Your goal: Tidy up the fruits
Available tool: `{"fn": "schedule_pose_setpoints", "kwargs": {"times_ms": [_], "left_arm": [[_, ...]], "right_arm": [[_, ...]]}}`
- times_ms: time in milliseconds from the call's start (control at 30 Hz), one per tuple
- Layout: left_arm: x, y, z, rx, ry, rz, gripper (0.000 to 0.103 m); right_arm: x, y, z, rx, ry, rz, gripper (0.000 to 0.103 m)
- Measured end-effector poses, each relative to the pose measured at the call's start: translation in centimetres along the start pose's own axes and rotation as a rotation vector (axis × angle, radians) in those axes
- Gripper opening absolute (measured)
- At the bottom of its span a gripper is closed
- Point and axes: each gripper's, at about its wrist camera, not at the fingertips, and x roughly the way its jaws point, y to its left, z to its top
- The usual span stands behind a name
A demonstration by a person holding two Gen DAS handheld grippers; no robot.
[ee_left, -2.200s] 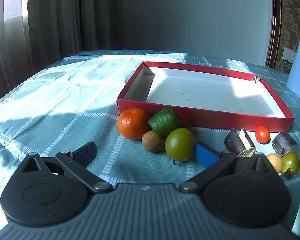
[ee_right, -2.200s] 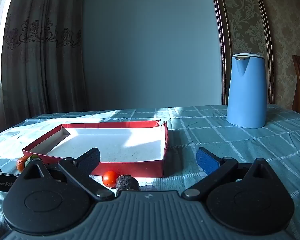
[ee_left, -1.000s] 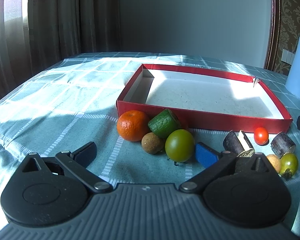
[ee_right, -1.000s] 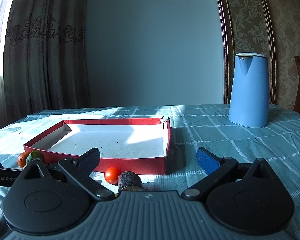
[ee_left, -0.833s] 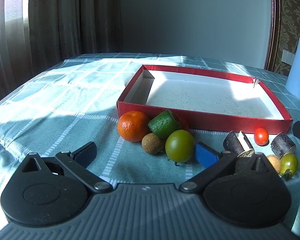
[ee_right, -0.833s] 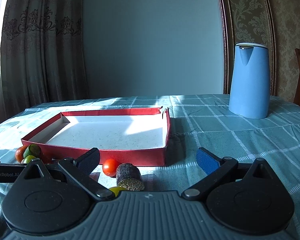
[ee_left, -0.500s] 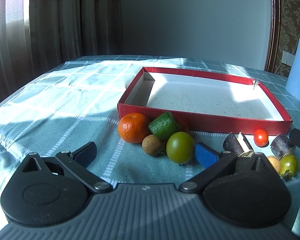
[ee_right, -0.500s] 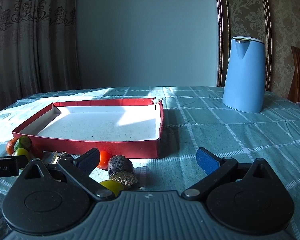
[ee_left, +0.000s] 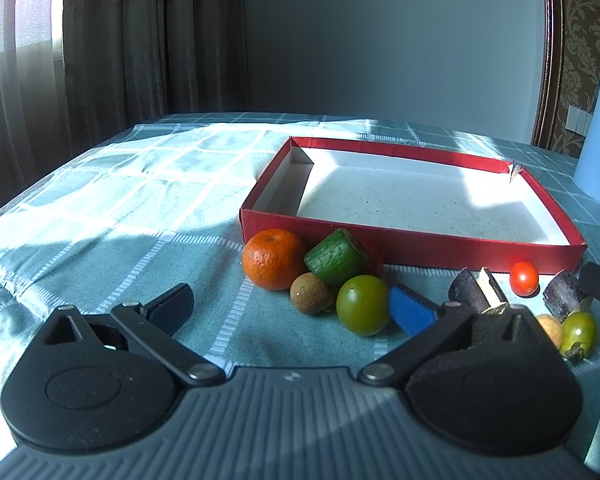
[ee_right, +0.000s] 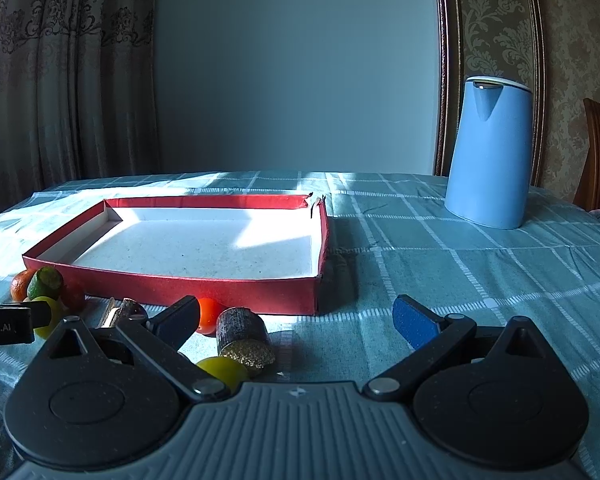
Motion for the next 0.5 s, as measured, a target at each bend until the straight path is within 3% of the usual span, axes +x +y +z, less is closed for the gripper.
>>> {"fn": "schedule_pose_setpoints", "kwargs": {"times_ms": [500], "left_arm": [[-0.1,0.1,-0.1,-0.005,0.0,-0.002,0.103]], "right_arm": [[-0.8,-1.4,-0.4,0.045,0.024,0.055,0.103]]}}
